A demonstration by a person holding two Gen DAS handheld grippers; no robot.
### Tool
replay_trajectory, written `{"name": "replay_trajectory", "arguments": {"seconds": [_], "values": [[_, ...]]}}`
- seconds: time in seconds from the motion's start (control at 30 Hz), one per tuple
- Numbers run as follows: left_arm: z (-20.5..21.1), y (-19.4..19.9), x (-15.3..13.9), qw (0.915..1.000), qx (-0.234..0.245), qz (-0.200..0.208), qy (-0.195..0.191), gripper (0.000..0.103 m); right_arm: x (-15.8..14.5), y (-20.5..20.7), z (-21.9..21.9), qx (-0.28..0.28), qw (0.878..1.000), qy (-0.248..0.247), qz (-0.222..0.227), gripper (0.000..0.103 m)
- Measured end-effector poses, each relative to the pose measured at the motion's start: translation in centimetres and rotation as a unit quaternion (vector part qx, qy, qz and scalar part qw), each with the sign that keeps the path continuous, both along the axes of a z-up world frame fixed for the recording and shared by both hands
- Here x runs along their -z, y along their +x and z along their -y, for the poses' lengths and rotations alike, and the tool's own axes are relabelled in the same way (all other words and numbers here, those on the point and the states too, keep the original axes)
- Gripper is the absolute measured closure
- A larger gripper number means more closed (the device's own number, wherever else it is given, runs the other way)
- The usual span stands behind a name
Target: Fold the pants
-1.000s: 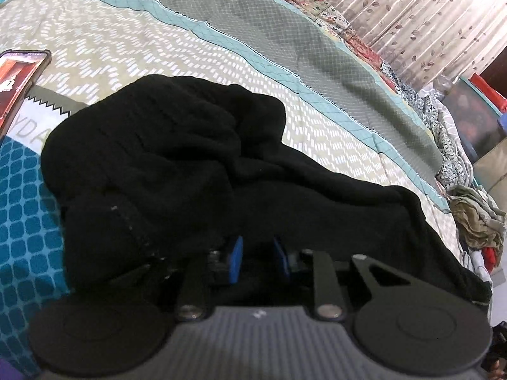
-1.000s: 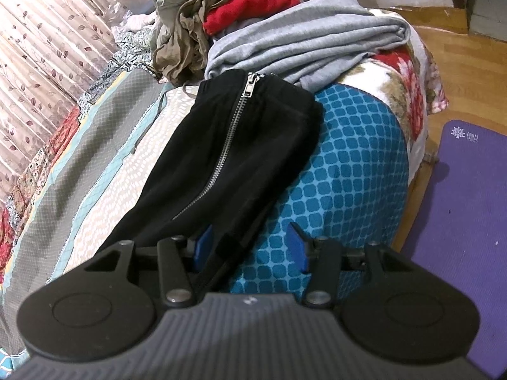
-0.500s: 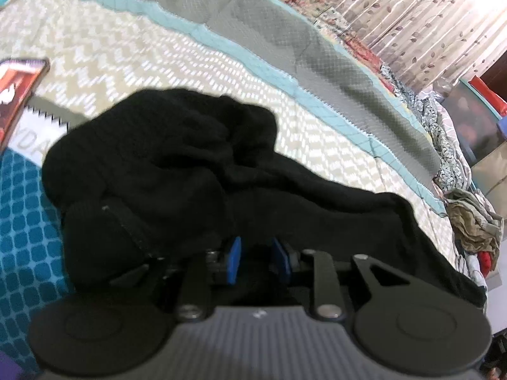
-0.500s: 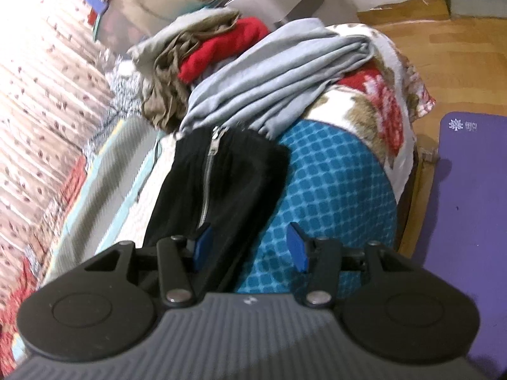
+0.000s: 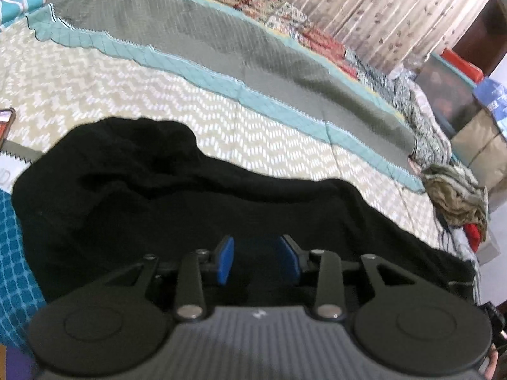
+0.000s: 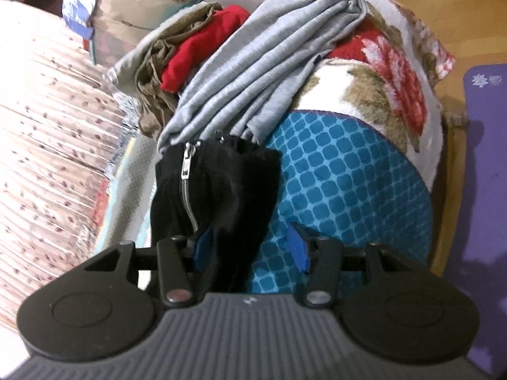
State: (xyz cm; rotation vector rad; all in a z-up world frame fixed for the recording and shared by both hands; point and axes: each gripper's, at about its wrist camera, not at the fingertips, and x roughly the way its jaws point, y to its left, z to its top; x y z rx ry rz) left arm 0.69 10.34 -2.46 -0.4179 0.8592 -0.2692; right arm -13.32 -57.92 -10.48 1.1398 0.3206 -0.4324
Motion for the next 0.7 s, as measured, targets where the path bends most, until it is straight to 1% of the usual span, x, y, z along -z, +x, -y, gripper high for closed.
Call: {"name": "replay_trajectory", "arguments": {"seconds": [0.1,0.17,0.27,0.4,0.43,0.47,0.5,0.53,0.63,0.7], "values": [[0.8,0.0,0.1,0.9999,0.005,-0.011,-0.001,0.070,-0.1,-0.1,0.3,-0.010,1.000,0.002,0.027,0.048],[1.4,0.1,0.1,0.9999,0.010,-0.012,0.002,0.070,0.0,0.0,0.4,-0.018,0.999,0.008,0.036,0.048],[2.2,0.0,0.1,0.9997,0.019,-0.014,0.007,0.069,0.6,0.3,0.7,-0.025,0.998,0.030,0.055,0.048],[2.9,-0.1,0.2,0.9994,0.027,-0.018,0.013,0.067,1.2,1.1,1.2,-0.033,0.996,0.048,0.072,0.048],[2.9,-0.1,0.2,0.9994,0.027,-0.020,0.013,0.067,1.3,1.3,1.3,-0.035,0.995,0.050,0.075,0.051],[2.9,-0.2,0.2,0.9994,0.026,-0.021,0.012,0.067,1.3,1.6,1.3,-0.035,0.995,0.052,0.072,0.068],[2.7,-0.3,0.2,0.9994,0.025,-0.021,0.010,0.067,1.4,1.8,1.3,-0.037,0.996,0.053,0.064,0.080],[2.6,-0.3,0.2,0.9995,0.023,-0.020,0.009,0.067,1.4,1.9,1.3,-0.044,0.996,0.054,0.059,0.090],[2.1,-0.4,0.1,0.9997,0.017,-0.019,0.004,0.067,0.2,1.4,0.4,-0.049,0.996,0.034,0.064,0.091],[1.7,-0.5,0.2,0.9997,0.015,-0.019,-0.005,0.067,-1.4,0.9,-0.7,-0.062,0.995,0.015,0.077,0.091]]}}
